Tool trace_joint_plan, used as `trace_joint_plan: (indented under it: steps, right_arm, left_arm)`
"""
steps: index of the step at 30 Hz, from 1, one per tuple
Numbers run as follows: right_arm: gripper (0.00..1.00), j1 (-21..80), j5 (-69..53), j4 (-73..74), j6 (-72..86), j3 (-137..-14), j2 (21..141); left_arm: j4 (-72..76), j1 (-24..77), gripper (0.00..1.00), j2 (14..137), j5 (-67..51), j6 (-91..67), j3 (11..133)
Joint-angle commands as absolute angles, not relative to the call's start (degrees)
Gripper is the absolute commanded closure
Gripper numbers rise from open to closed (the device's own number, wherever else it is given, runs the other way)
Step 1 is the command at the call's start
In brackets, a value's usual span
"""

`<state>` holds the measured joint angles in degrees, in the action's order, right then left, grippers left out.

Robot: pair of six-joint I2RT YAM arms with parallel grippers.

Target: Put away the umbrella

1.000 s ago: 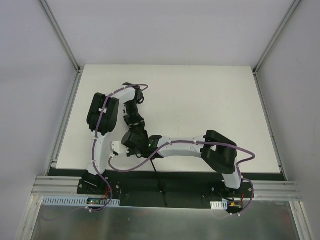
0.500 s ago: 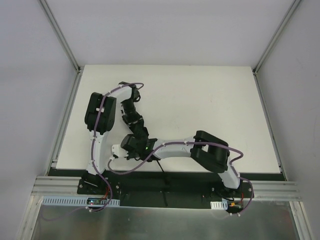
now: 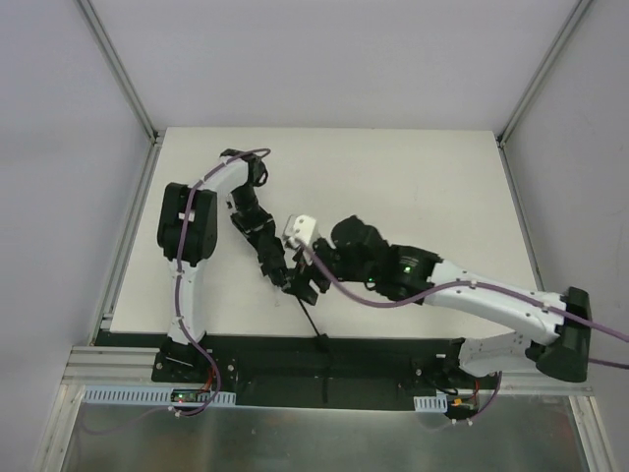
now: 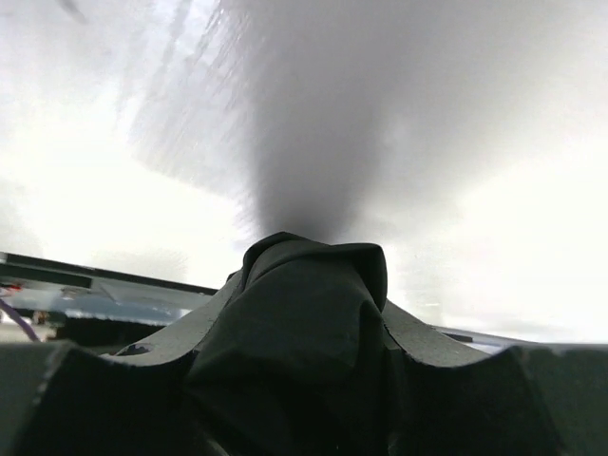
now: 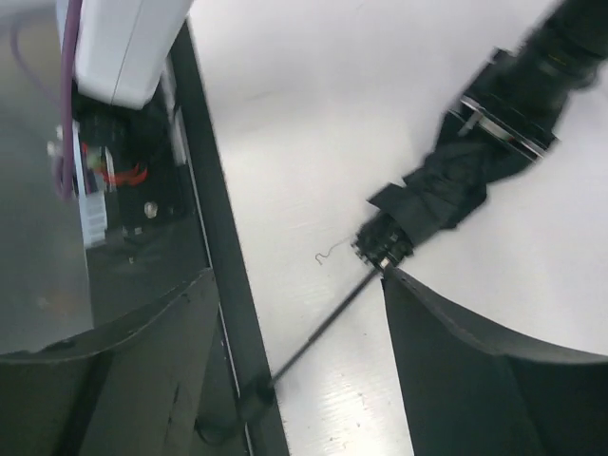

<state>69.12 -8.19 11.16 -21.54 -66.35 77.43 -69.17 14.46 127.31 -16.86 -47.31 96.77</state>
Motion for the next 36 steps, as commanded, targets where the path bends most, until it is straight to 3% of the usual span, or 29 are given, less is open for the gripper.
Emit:
trace_joint_plan:
  steps: [1, 10, 19, 28, 36]
  right_arm:
    - [0.27, 61.6, -5.5, 17.6, -6.3, -67.7, 69.4]
    - [0.26, 41.9, -14.9, 34.4, -2.6, -70.2, 62.0]
    - [0.26, 37.2, -16.8, 39.3, -2.4, -71.5, 60.0]
    - [0.26, 36.9, -14.0, 40.5, -0.3, -69.2, 55.9]
    - [0.25, 36.9, -11.8, 43.9, 2.6, -66.9, 50.5]
  left_arm:
    - [-71.1, 13.6, 1.0, 116.5, -10.7, -50.5, 105.2]
    - [-65.1, 17.0, 1.0, 97.1, 18.0, -48.9, 111.4]
    - [-42.7, 33.9, 1.0, 77.4, 45.6, -32.3, 94.2]
    - [-35.2, 37.4, 1.0, 79.4, 41.6, -45.9, 69.5]
    - [-29.2, 37.9, 1.0, 87.4, 38.4, -51.0, 59.7]
